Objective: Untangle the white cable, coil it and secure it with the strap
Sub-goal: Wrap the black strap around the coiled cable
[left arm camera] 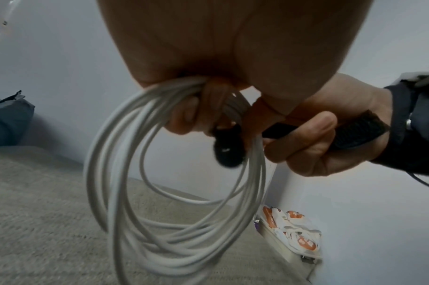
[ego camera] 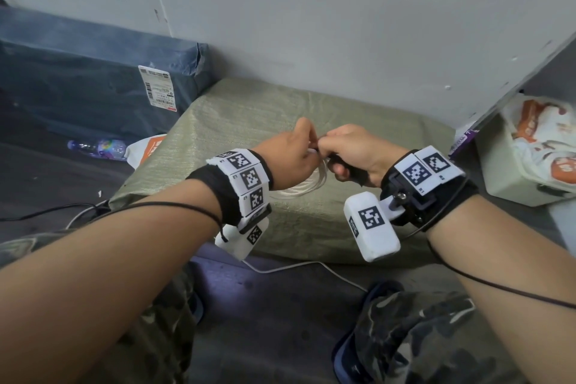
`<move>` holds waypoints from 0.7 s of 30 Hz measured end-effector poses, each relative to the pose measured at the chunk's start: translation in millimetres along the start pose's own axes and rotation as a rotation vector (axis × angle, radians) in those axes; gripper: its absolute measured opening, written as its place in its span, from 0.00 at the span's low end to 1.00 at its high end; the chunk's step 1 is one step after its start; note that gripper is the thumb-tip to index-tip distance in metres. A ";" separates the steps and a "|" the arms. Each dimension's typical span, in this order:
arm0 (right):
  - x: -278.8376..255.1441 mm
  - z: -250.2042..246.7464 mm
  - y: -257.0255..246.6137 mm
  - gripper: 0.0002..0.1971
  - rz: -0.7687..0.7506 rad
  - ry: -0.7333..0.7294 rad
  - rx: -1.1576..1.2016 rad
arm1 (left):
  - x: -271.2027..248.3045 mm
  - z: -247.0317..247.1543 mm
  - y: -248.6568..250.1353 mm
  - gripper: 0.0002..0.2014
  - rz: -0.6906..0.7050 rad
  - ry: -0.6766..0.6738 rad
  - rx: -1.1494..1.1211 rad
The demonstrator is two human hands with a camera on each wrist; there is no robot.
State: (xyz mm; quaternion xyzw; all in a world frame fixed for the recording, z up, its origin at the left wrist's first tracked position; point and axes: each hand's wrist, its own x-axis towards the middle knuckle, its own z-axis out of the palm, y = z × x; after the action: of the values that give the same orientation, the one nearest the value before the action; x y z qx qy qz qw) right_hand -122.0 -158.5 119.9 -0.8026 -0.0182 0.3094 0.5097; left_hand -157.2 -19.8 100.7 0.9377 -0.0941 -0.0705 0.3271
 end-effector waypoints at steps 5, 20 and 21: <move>-1.8 -0.2 0.5 0.15 -0.060 -0.088 -0.081 | 2.6 -5.4 2.3 0.08 -0.148 -0.126 -0.231; -1.8 -5.5 9.6 0.10 -0.216 0.011 -0.227 | 0.0 -9.1 -6.9 0.11 -0.383 -0.202 -0.866; -1.9 -7.2 10.9 0.09 -0.237 0.022 -0.247 | 0.4 -8.4 -7.8 0.11 -0.402 -0.191 -0.860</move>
State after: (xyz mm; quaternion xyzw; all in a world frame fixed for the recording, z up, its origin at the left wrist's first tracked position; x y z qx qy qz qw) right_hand -123.0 -170.2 113.9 -0.8546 -0.1449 0.2340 0.4403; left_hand -154.2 -8.8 102.4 0.7065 0.0973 -0.2504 0.6548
